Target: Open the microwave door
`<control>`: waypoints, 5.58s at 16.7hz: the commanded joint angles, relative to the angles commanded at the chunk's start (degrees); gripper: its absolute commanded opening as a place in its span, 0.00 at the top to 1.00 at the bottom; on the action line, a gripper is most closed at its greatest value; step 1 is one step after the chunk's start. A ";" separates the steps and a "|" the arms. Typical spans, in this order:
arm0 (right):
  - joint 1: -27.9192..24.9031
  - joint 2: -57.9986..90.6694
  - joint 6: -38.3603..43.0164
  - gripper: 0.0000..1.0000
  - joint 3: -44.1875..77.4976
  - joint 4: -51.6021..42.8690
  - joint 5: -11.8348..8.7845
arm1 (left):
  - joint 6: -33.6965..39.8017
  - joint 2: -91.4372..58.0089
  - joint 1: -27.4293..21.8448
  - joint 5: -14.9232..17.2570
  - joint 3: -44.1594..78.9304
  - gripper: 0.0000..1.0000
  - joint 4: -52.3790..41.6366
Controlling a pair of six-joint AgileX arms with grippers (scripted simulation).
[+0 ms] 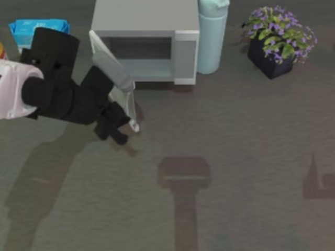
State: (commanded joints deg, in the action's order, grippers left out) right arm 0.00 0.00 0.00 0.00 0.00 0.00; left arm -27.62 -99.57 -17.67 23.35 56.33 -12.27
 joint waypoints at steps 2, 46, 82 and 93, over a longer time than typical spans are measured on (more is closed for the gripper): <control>0.00 0.00 0.00 0.00 0.00 0.00 0.00 | 0.00 0.00 0.00 0.00 0.00 1.00 0.00; 0.00 0.00 0.00 0.00 0.00 0.00 0.00 | -5.21 -0.03 2.18 3.14 0.41 1.00 -2.59; 0.00 0.00 0.00 0.00 0.00 0.00 0.00 | -10.06 -0.31 3.99 5.76 1.09 1.00 -5.32; 0.00 0.00 0.00 0.00 0.00 0.00 0.00 | -12.58 -0.57 5.08 7.00 1.60 1.00 -6.77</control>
State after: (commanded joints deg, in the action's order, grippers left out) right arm 0.00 0.00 0.00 0.00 0.00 0.00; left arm -40.19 -100.14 -12.59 30.34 57.93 -19.04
